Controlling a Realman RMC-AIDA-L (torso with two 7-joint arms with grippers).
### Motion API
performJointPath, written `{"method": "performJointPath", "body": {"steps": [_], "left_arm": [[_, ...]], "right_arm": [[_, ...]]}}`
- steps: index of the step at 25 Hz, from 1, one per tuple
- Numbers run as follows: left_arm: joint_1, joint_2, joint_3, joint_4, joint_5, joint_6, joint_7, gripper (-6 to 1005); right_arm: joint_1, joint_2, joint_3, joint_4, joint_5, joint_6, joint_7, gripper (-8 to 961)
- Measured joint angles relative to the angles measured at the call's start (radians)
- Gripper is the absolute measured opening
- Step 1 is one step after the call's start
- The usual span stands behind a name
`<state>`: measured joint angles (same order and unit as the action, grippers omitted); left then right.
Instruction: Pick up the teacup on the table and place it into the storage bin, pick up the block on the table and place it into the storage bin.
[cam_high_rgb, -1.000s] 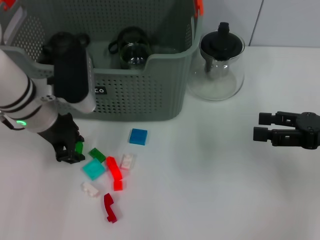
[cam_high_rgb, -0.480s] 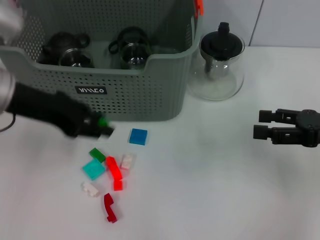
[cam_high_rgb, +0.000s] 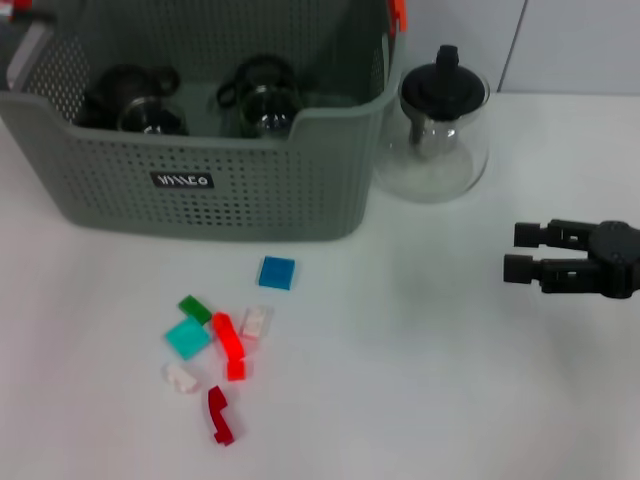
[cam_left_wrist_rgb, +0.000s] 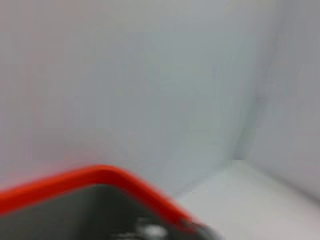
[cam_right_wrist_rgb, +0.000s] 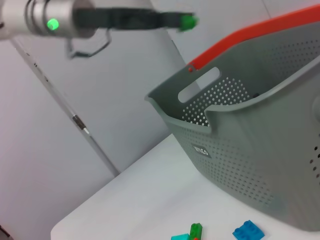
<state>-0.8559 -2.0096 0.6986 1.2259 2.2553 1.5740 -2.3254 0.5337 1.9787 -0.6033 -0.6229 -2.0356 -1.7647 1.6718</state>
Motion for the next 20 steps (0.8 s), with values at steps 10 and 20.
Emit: {"method": "performJointPath", "body": {"steps": [10,20], "left_arm": [[-0.053,0.017,0.13,-0.178,0.192,-0.309,-0.074,556],[-0.004,0.017,0.087,-0.023,-0.005,-0.066,0.016,730]], "right_arm": [[0.005,0.002,-0.001,0.0,-0.001,0.0,-0.015,942],[0.004,-0.001,-0.001,0.0,-0.002,-0.001,-0.023,943]]}}
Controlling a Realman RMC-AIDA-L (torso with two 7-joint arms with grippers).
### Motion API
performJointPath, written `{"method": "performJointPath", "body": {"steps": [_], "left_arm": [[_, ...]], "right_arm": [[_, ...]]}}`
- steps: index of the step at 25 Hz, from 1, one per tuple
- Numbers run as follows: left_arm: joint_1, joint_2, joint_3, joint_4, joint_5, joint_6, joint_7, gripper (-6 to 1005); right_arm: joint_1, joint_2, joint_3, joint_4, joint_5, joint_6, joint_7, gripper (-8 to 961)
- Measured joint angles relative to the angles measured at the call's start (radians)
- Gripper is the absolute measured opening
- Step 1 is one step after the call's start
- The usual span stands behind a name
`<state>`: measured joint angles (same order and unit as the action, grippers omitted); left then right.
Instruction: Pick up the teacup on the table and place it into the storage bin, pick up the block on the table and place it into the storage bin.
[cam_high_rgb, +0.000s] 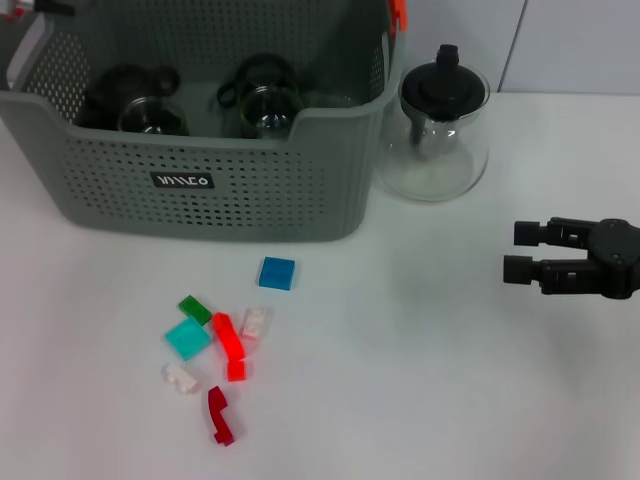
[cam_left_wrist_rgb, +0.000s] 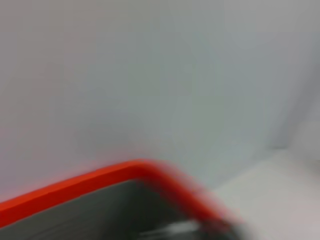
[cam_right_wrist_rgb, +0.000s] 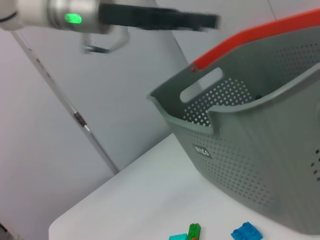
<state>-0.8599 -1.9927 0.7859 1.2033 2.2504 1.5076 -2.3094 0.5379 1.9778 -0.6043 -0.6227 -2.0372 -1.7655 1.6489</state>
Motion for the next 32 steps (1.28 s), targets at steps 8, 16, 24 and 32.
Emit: {"method": "performJointPath", "body": {"steps": [8,16,24,32], "left_arm": [[0.13,-0.043,0.068,0.275,-0.221,0.498,0.217,891],[0.276,-0.157,0.341,0.385,0.233,0.465,0.235,949],[0.304,-0.18,0.555,0.236,0.524,0.279,0.012,948],[0.301,-0.182,0.633,0.213,0.573,0.226,-0.194,949]], "right_arm": [[-0.006,-0.004,0.004,0.0,0.0,0.006,0.0,944],[-0.012,-0.004,0.008,0.009,0.0,0.015,0.001,943],[-0.021,-0.005,0.008,0.014,0.0,0.018,0.001,943],[-0.026,-0.006,0.009,0.014,0.0,0.018,0.002,943]]}}
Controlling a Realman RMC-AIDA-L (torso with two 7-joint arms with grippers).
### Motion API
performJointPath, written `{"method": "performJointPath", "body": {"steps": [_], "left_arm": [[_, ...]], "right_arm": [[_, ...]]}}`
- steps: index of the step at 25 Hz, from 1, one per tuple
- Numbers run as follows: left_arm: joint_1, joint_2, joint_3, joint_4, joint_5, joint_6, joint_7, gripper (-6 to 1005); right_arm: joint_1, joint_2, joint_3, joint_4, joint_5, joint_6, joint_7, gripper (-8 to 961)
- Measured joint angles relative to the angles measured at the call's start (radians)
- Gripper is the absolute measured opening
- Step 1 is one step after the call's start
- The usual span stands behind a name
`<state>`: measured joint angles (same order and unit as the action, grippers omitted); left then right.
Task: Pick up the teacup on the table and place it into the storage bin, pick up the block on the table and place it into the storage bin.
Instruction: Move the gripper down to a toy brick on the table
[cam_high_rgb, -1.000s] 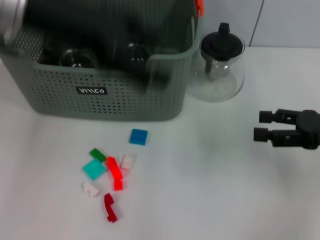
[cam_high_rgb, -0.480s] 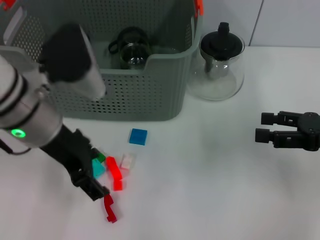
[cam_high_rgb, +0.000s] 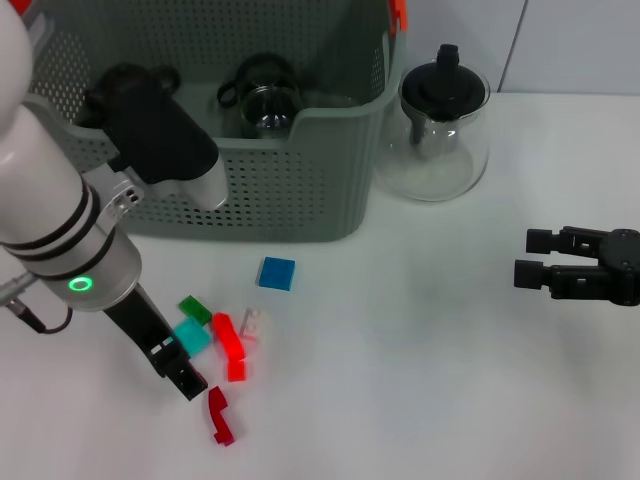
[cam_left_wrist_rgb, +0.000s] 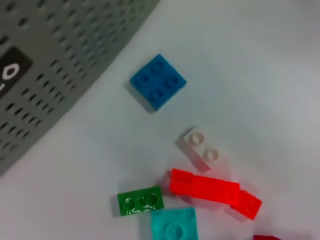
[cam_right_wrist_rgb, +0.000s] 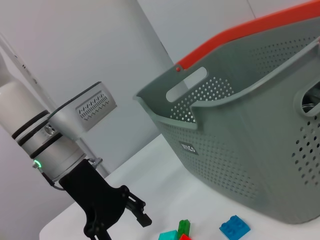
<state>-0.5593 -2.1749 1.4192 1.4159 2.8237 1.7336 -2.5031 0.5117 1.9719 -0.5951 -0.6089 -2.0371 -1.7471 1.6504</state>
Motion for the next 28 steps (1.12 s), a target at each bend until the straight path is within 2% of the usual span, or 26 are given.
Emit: {"method": "performJointPath", "body": {"steps": [11,28], "left_arm": [[0.006,-0.002,0.066,-0.045,0.029,-0.053,-0.09,949],[0.009,-0.002,0.082,-0.099,0.032,-0.107,-0.095,948]], "right_arm": [[0.001,-0.002,0.0,0.0,0.0,0.006,-0.001,944],[0.001,-0.002,0.0,0.0,0.0,0.011,-0.001,944]]}}
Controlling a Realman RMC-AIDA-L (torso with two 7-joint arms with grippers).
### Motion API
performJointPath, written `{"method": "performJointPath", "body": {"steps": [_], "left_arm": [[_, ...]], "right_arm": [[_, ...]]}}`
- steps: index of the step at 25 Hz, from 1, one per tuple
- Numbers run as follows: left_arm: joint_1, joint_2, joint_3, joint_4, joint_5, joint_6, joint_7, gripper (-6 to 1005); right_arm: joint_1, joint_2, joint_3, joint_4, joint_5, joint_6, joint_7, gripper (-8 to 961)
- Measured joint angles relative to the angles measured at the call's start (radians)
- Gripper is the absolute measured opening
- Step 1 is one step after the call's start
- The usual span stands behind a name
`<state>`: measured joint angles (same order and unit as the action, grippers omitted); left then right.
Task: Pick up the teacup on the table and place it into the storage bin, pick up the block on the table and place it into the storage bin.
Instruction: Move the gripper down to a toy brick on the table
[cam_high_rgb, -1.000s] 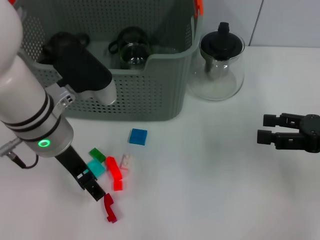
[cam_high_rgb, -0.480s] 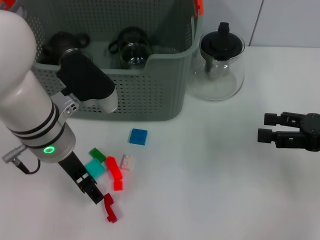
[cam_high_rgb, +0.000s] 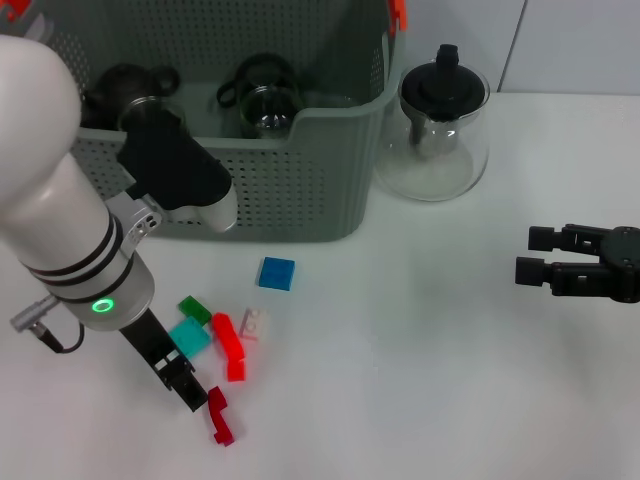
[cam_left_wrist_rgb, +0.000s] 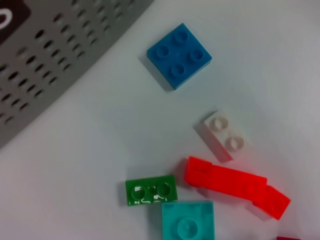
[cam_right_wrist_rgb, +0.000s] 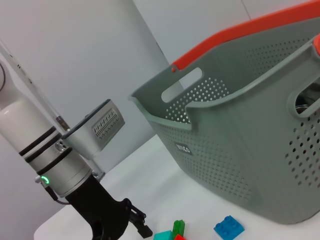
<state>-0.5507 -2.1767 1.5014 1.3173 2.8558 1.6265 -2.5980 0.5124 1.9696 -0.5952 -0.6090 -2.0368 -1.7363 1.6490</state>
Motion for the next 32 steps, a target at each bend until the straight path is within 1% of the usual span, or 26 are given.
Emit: {"method": "performJointPath", "body": {"steps": [6,17,23,32], "left_arm": [[0.0,0.002,0.002,-0.005,0.002,-0.009,0.0,948],[-0.004,0.006,0.002,-0.022,0.002,-0.015,0.0,809],[-0.002,0.004,0.004,-0.024,0.002,-0.014,0.0,655],[0.001,0.0,0.011,-0.025,0.002,-0.014,-0.009,656]], "right_arm": [[0.003,0.0,0.0,0.0,0.0,0.001,0.0,943],[0.004,0.0,0.0,0.0,0.001,0.005,0.0,943],[0.005,0.0,0.0,0.0,0.0,0.008,0.0,942],[0.004,0.0,0.0,0.0,0.0,0.009,0.0,943]]}}
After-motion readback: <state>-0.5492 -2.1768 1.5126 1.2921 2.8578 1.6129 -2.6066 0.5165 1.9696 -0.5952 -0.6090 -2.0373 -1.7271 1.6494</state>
